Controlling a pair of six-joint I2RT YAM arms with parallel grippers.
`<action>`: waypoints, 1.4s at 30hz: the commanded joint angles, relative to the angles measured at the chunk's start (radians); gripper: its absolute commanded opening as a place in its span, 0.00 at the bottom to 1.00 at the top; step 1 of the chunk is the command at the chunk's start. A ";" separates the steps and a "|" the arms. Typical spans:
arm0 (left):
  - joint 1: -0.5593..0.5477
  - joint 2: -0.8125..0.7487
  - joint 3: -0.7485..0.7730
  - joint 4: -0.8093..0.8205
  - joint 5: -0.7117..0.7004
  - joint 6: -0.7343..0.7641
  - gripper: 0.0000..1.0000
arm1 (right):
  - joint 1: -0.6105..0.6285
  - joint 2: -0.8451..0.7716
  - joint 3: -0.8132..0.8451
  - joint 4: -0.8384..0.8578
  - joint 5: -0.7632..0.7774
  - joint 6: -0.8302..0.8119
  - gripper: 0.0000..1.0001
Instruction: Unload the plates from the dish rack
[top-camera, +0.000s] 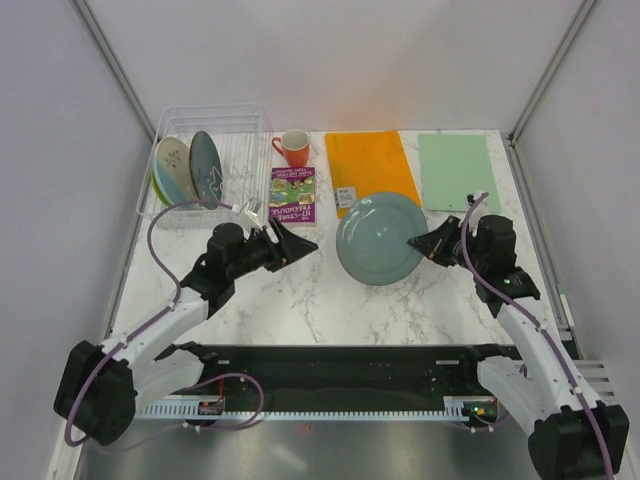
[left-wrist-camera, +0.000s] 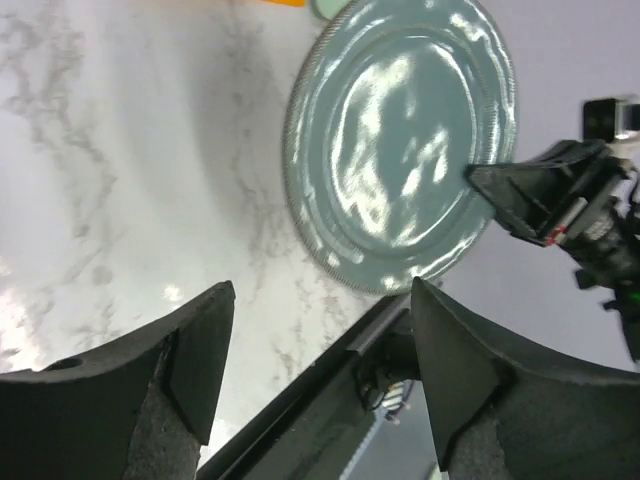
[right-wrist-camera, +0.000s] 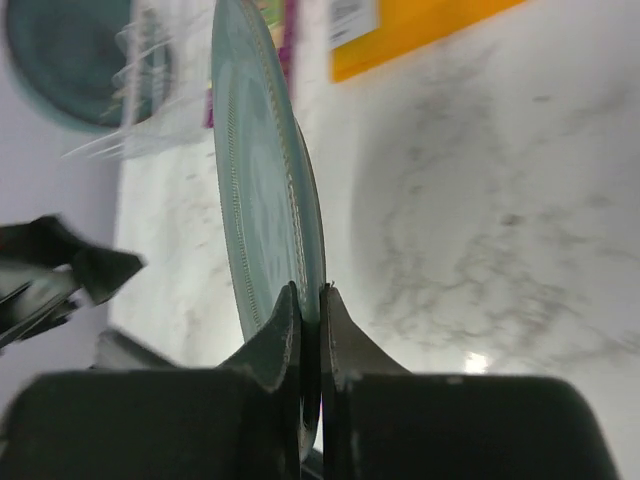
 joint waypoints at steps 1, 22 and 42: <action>0.000 -0.124 0.076 -0.317 -0.233 0.230 0.78 | -0.047 -0.068 0.124 -0.288 0.278 -0.149 0.00; -0.001 -0.449 0.156 -0.649 -0.652 0.420 0.86 | -0.055 0.182 -0.161 -0.027 0.018 -0.076 0.17; 0.000 -0.415 0.214 -0.709 -0.781 0.459 0.86 | -0.054 0.468 -0.129 0.008 0.152 -0.130 0.68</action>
